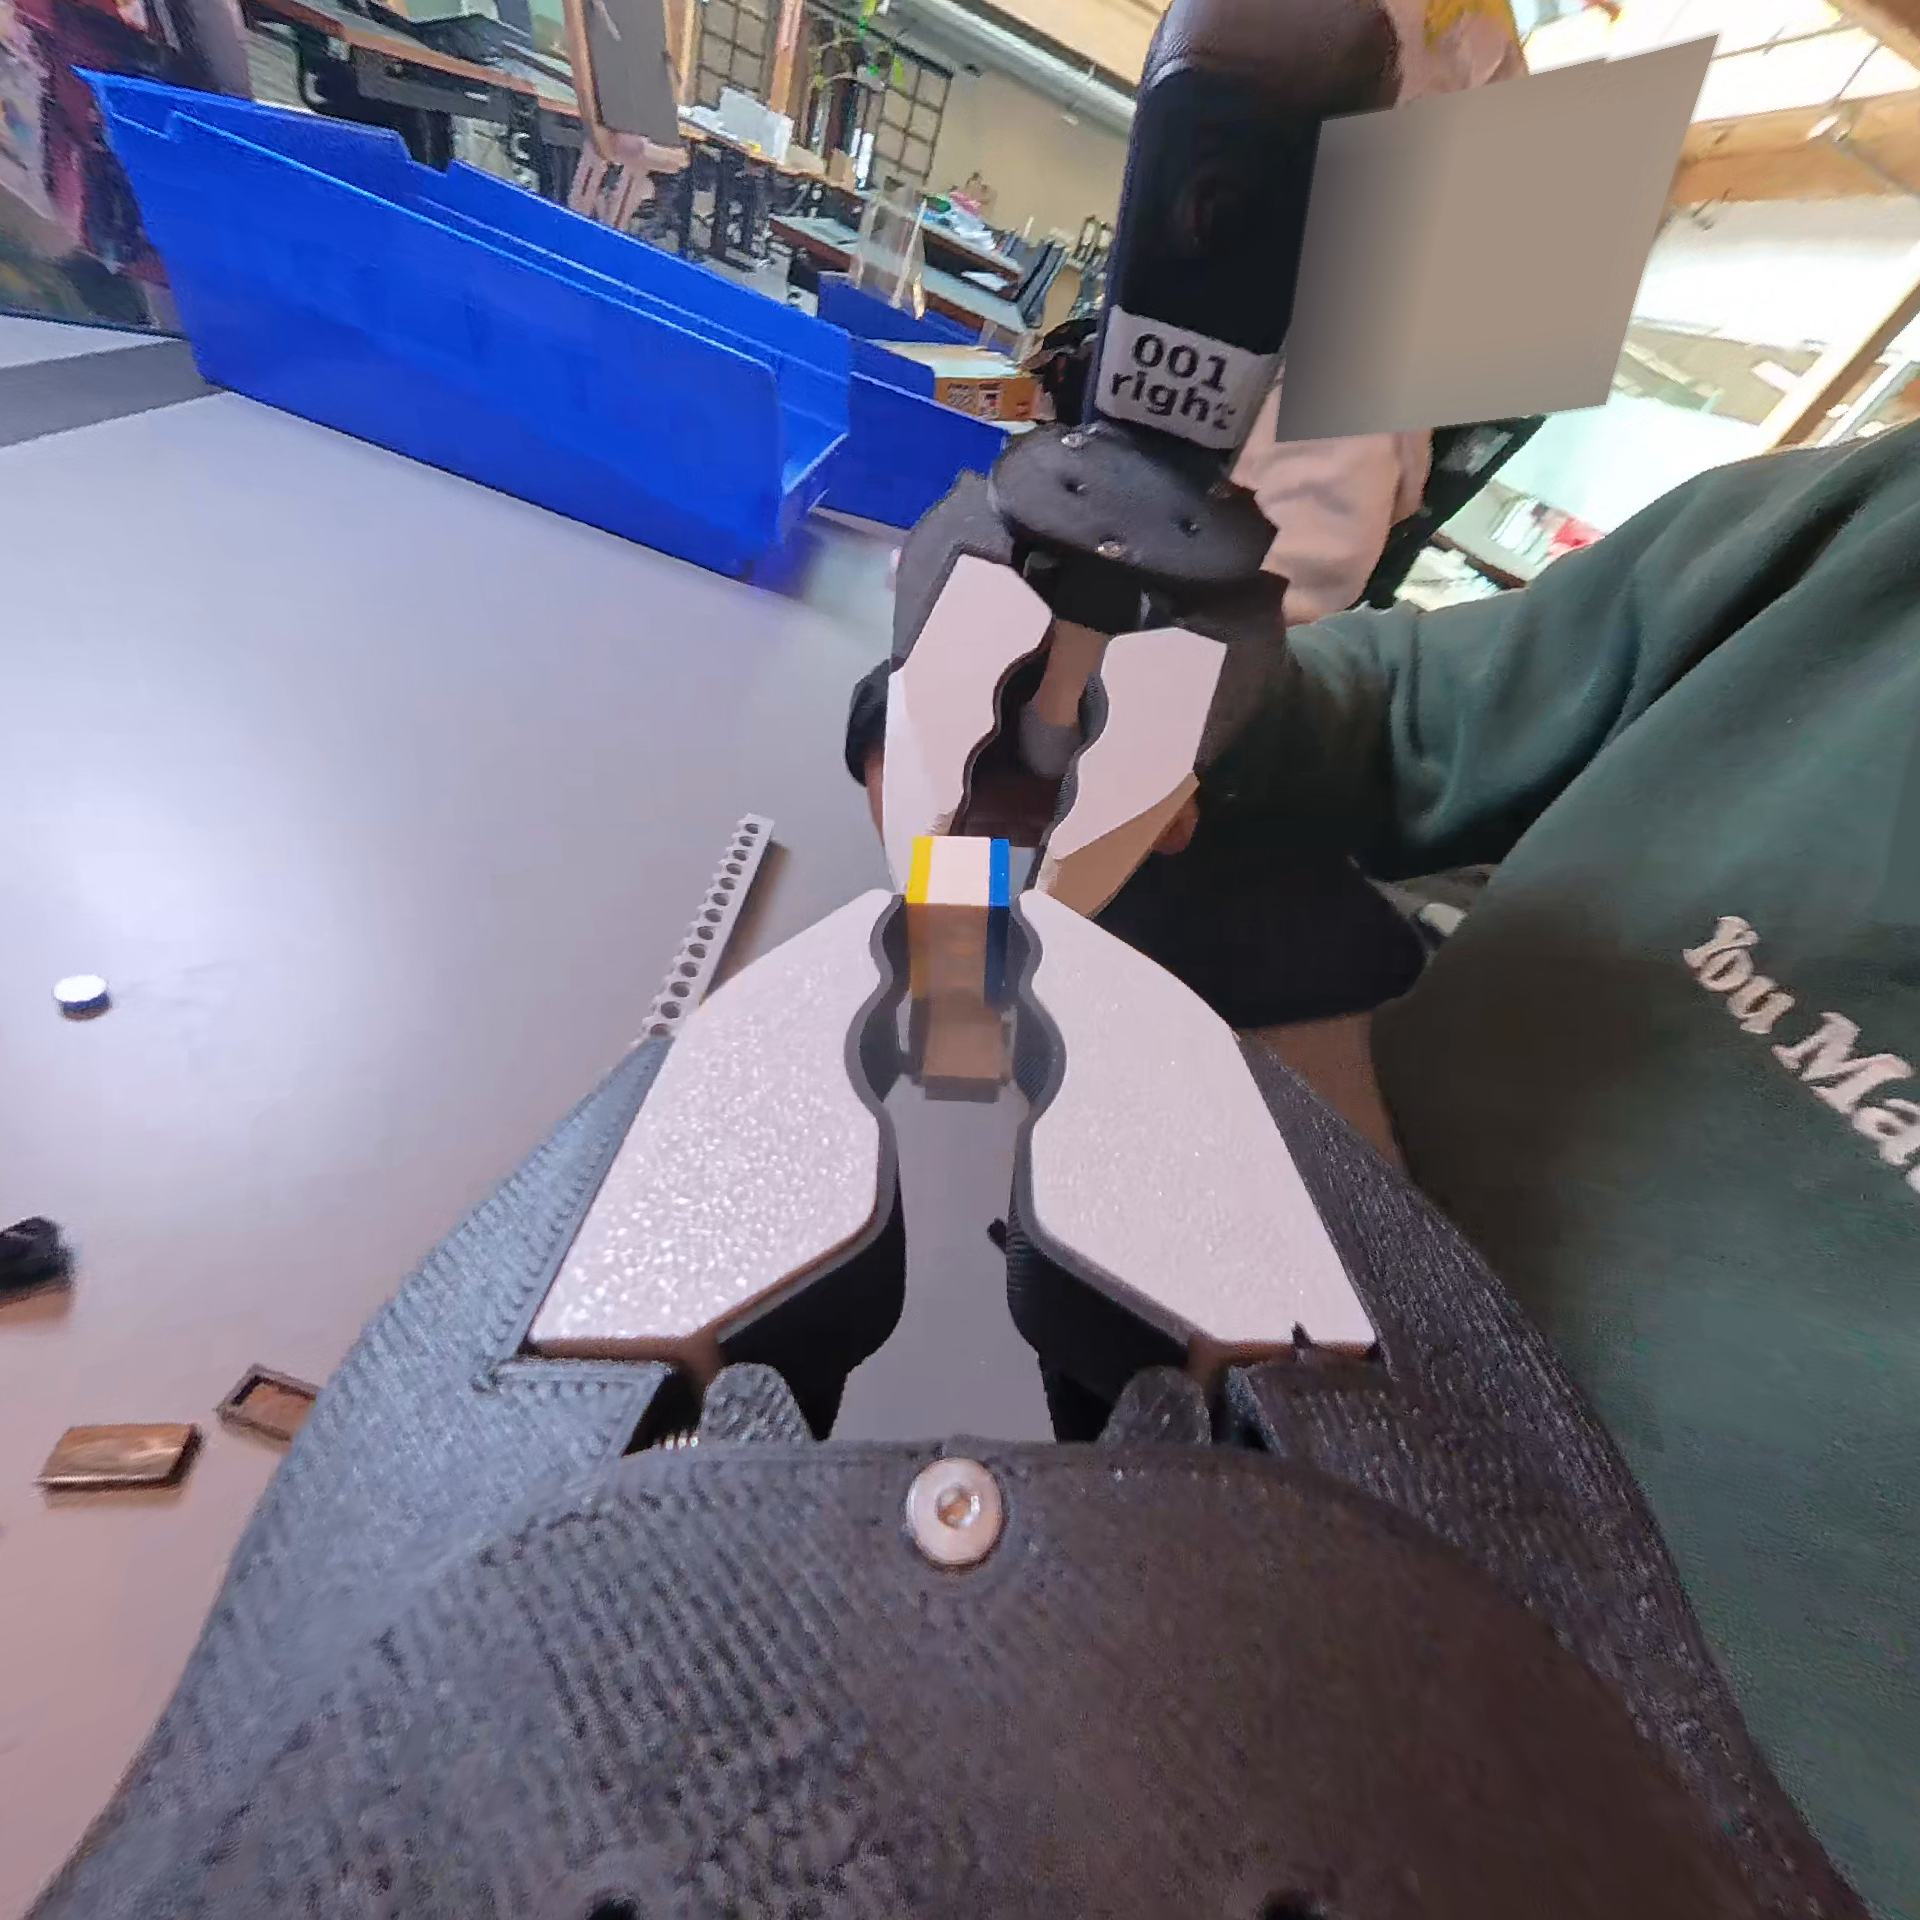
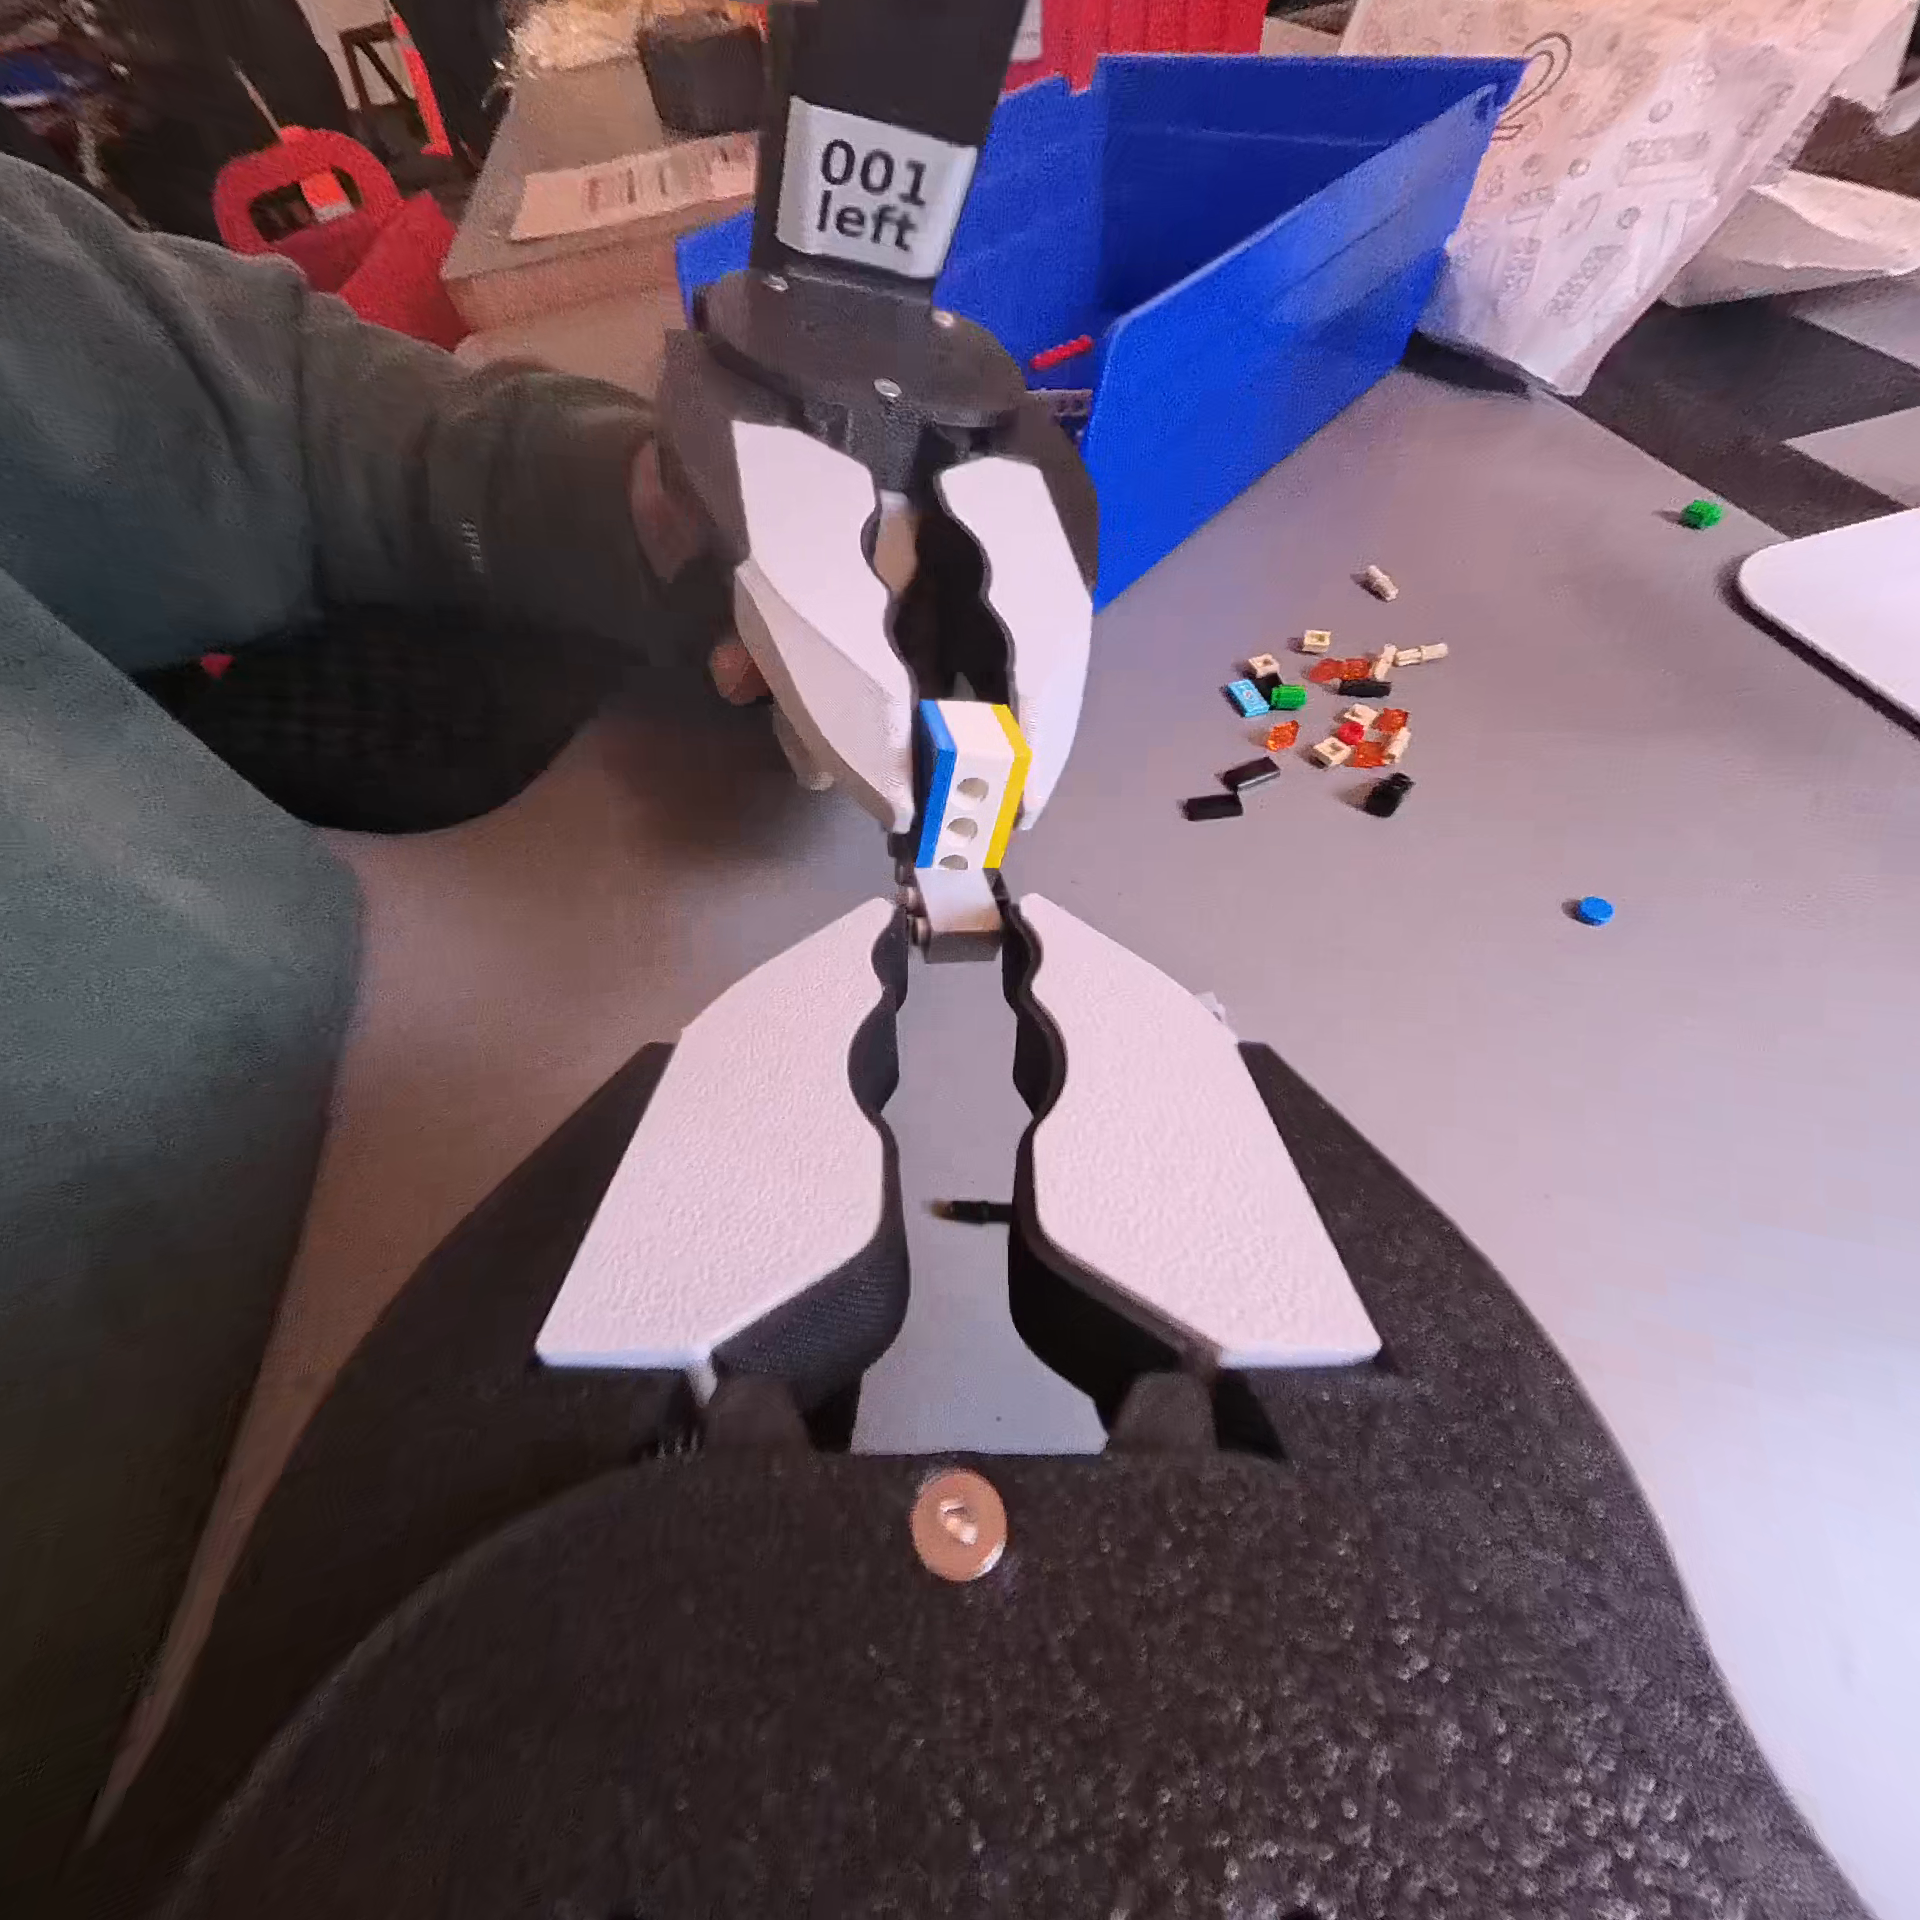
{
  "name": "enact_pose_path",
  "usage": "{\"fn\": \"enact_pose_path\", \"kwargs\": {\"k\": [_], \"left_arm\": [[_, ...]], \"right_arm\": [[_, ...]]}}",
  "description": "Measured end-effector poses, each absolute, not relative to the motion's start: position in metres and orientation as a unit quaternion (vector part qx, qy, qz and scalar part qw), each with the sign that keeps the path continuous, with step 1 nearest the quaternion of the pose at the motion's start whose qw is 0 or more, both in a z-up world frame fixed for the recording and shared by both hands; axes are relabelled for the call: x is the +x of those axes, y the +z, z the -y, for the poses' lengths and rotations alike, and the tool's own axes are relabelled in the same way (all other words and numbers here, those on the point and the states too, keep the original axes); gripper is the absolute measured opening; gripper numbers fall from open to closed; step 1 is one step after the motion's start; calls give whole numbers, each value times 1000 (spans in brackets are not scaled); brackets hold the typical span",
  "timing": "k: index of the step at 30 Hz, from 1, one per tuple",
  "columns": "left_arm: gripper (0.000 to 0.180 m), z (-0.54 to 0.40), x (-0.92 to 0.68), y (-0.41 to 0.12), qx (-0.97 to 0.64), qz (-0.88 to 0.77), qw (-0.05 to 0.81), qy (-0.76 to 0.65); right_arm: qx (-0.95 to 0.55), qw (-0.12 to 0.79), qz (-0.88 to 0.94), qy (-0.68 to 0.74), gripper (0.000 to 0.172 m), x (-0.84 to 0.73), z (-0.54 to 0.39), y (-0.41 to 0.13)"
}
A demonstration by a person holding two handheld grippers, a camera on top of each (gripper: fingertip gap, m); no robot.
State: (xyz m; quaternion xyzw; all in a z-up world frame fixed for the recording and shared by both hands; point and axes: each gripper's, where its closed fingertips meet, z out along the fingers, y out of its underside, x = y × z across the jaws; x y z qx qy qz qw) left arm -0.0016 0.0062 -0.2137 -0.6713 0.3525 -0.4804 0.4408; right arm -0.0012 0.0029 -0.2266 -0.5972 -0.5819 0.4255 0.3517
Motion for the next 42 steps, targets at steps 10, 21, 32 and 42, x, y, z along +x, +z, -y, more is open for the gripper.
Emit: {"fn": "enact_pose_path", "kwargs": {"k": [10, 21, 32, 42], "left_arm": [[20, -22, -6, -223, -707, -370, 493, -347], [21, -22, -6, -228, -713, -372, 488, -339], [18, -7, -5, -221, -669, -416, 491, -372], [19, 3, 1, -243, -629, -574, 497, -167]], "right_arm": [[-610, 439, 599, 277, 17, -1, -21, -236], [-602, 444, 616, 246, 15, 1, -19, -242], [-565, 419, 636, 317, 16, 4, -10, -236], [-476, 469, 721, 182, 15, 4, 1, -250]]}}
